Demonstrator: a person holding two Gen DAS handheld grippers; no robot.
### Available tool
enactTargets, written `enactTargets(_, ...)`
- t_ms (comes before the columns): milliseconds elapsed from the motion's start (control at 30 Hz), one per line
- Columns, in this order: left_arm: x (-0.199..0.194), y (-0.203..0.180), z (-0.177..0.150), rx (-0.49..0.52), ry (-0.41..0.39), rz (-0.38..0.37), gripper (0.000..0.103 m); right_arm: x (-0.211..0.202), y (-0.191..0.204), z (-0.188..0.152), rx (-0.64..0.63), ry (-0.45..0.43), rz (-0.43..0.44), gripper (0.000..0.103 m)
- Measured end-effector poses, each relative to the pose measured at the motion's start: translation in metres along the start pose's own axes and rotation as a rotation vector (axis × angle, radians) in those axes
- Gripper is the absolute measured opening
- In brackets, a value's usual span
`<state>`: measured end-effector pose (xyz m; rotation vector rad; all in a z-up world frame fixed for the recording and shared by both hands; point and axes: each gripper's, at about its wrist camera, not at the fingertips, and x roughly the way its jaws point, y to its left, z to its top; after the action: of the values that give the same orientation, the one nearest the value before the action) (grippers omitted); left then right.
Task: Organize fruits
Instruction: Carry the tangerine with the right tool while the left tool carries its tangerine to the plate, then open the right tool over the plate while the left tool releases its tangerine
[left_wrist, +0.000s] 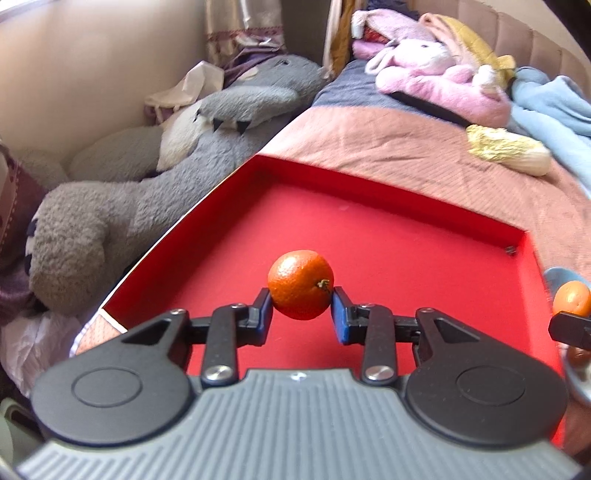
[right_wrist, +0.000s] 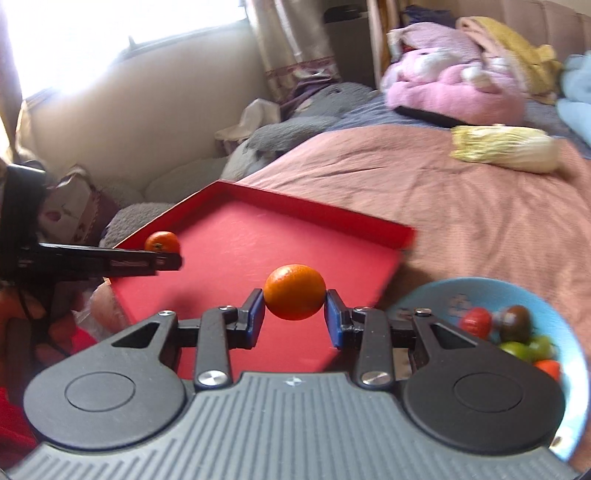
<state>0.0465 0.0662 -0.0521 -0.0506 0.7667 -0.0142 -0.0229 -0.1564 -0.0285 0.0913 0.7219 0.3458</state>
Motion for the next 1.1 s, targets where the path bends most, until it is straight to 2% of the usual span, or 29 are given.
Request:
enactTargets(233, -0.016, -0.041, 0.007, 0.049, -0.033, -0.101, 0.037, -0.03, -0.058, -0.018, 0.084, -0.022, -0.125, 0.04)
enactTargets(433, -0.028, -0.083, 0.007, 0.092, -0.038, -0.225, 0.037, -0.05, -0.102, -0.037, 0.151, -0.03, -0.225, 0.04)
enactTargets(533, -0.036, -0.109, 0.004, 0.133, -0.042, -0.285, 0.037, -0.055, -0.116, -0.044, 0.177, -0.03, -0.248, 0.04)
enactTargets(667, -0.034, -0.142, -0.002, 0.178, -0.023, -0.347, 0.037, -0.049, -0.123, -0.045, 0.179, -0.015, -0.257, 0.04)
enactTargets(767, -0.026, -0.164, -0.007, 0.21, 0.008, -0.369, 0.037, -0.043, -0.117, -0.045, 0.129, 0.003, -0.268, 0.041)
enactTargets(867, -0.018, -0.184, -0.013, 0.26, 0.021, -0.374, 0.037, -0.044, -0.113, -0.048, 0.099, 0.012, -0.279, 0.041)
enactTargets(1100, -0.003, -0.212, -0.016, 0.329, 0.032, -0.384, 0.038, -0.045, -0.103, -0.057, 0.076, 0.049, -0.244, 0.041)
